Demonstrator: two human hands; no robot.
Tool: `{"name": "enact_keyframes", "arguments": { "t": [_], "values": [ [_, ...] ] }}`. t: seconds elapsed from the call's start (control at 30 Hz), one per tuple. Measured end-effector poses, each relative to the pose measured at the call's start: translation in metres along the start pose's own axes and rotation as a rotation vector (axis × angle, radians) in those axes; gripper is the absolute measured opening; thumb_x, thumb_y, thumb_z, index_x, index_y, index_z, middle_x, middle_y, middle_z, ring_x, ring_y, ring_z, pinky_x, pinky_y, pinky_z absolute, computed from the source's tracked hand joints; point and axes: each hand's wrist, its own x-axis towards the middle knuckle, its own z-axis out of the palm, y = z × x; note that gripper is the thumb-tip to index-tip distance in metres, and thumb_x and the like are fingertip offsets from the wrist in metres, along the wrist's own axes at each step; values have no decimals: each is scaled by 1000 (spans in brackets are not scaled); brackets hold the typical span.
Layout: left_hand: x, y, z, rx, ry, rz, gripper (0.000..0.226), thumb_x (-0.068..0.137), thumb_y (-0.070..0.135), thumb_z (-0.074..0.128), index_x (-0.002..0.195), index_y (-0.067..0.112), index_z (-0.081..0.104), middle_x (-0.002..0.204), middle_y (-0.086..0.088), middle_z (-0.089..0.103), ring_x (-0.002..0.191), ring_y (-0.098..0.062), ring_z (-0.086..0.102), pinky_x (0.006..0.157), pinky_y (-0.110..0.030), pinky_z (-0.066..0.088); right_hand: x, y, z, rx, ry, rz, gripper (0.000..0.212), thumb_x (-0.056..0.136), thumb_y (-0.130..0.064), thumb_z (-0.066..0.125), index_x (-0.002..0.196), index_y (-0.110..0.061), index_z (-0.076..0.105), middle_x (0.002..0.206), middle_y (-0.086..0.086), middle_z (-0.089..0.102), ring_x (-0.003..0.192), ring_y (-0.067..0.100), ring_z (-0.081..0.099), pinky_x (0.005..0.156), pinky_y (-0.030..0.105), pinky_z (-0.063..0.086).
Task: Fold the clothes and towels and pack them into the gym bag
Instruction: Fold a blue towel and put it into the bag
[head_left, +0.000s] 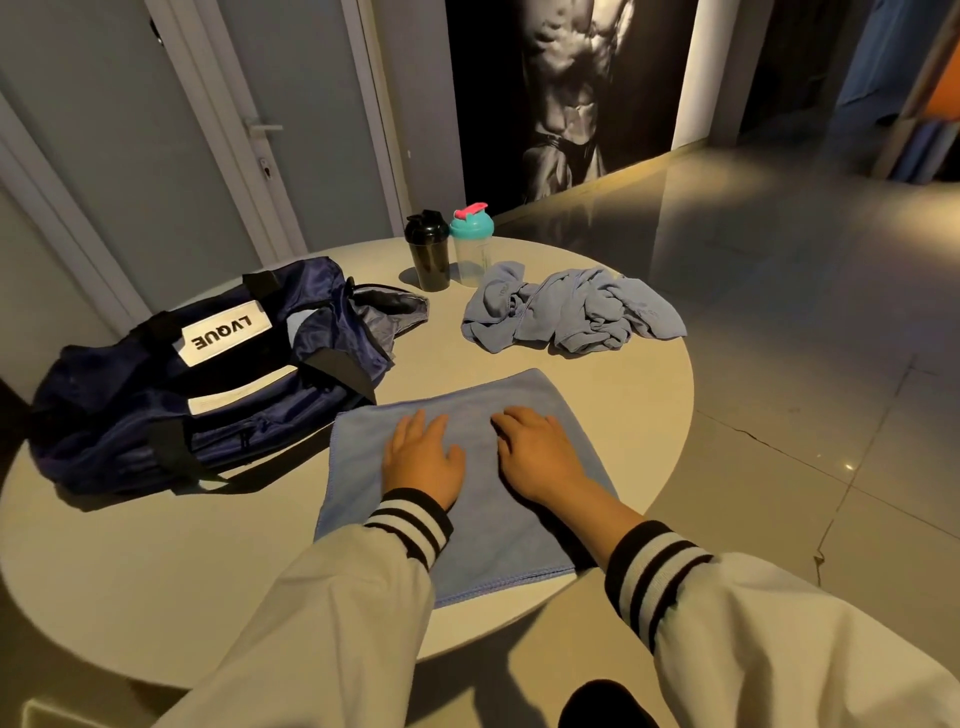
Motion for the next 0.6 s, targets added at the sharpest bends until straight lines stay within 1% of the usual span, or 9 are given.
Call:
{"name": "enact_keyframes", "arguments": {
  "t": [0.1,0.17,0.23,0.27,0.33,0.37,0.43,0.53,0.6],
  "values": [
    [-3,-31,-16,157,-70,-160,63,98,64,33,155,43,20,168,-3,5,154,-27,1,122,-49,-1,0,9,-5,-30,16,16,48,100,-14,41,148,-20,46,151,5,44,142,26,35,121,49,17],
    [-4,-39,-21,114,-156,-125,67,95,70,33,155,44,18,168,-3,2,154,-28,0,123,-48,2,3,-1,-9,-55,26,54,48,97,-9,45,144,-18,49,144,6,49,138,28,38,122,50,14],
    [-4,-41,-24,28,-149,-52,63,96,65,40,154,41,27,168,-3,6,153,-29,5,123,-46,10,8,-23,-9,-29,49,48,45,98,-12,46,143,-16,50,140,7,51,135,29,40,120,48,14],
    [-3,-42,-25,-44,-87,-46,59,97,59,45,151,39,35,167,-4,10,151,-31,9,122,-46,15,11,-35,-6,6,53,18,44,99,-16,45,143,-17,50,141,7,51,134,28,42,120,47,17],
    [5,-51,-29,-147,55,-140,50,98,48,50,145,33,45,165,-9,16,149,-35,14,120,-47,22,13,-55,4,82,17,-31,43,102,-23,42,145,-20,49,146,7,49,134,28,43,118,46,24],
    [9,-57,-32,-144,75,-219,50,99,47,49,146,31,45,164,-12,17,149,-36,14,120,-47,22,12,-61,10,88,-27,-32,44,103,-26,40,146,-21,47,149,7,46,136,27,41,119,46,22],
    [16,-71,-33,-43,6,-297,54,99,49,47,148,27,41,161,-19,24,148,-38,18,119,-46,23,9,-65,20,6,-109,-32,48,104,-31,34,151,-23,37,156,5,35,145,25,28,122,51,8],
    [19,-76,-28,-72,5,-120,44,96,33,52,136,13,54,137,-15,53,131,-35,46,108,-41,40,10,-63,18,-82,-161,-54,53,104,-36,27,156,-27,26,163,3,21,151,22,12,122,54,-1],
    [15,-73,-25,-128,51,-7,42,97,22,54,137,10,55,141,-11,52,130,-30,47,110,-37,38,14,-63,17,-101,-206,-40,55,104,-38,24,158,-31,20,166,1,14,153,22,5,122,54,-2]
  ]
}}
